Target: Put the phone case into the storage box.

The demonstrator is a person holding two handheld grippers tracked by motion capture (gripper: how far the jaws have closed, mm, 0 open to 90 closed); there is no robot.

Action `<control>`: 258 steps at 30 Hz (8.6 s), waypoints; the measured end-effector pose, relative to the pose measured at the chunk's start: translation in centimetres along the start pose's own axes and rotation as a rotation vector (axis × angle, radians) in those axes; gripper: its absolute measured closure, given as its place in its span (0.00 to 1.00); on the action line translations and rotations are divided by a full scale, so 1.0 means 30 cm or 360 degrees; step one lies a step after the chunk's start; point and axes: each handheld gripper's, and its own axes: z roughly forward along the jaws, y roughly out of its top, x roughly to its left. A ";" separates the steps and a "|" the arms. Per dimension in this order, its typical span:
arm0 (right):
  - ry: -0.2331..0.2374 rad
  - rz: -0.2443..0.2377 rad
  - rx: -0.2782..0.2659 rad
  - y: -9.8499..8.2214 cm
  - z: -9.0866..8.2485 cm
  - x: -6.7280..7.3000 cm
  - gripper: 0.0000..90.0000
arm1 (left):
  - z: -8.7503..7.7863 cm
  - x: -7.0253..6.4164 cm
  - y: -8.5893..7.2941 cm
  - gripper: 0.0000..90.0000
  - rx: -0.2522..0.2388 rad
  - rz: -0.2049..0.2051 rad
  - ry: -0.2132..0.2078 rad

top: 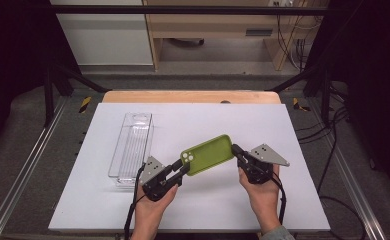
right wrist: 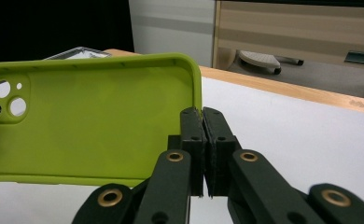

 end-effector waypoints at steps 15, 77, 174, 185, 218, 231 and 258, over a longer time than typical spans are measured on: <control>0.0016 0.0003 0.0012 -0.007 0.010 0.013 0.98 | -0.016 0.007 0.002 0.82 -0.0033 -0.0004 0.0032; 0.0205 0.0040 0.0113 -0.026 0.034 0.047 0.84 | -0.050 0.032 0.006 0.89 -0.0059 0.0008 0.0217; -0.0012 -0.0320 -0.0234 -0.198 -0.090 -0.123 0.05 | -0.236 0.492 0.595 0.89 0.0663 0.1119 0.0345; 0.0008 -0.0339 -0.0247 -0.202 -0.087 -0.119 0.04 | -0.198 0.521 0.637 0.89 0.0771 0.1232 0.0409; 0.0052 -0.0298 -0.0318 -0.197 -0.095 -0.110 0.04 | -0.039 0.524 0.627 0.89 0.1097 0.1634 0.0452; 0.0051 -0.0287 -0.0331 -0.197 -0.099 -0.112 0.04 | 0.018 0.528 0.599 0.89 0.1190 0.1706 0.0446; 0.0053 -0.0292 -0.0327 -0.197 -0.102 -0.114 0.04 | 0.105 0.574 0.539 0.89 0.1293 0.1725 0.0432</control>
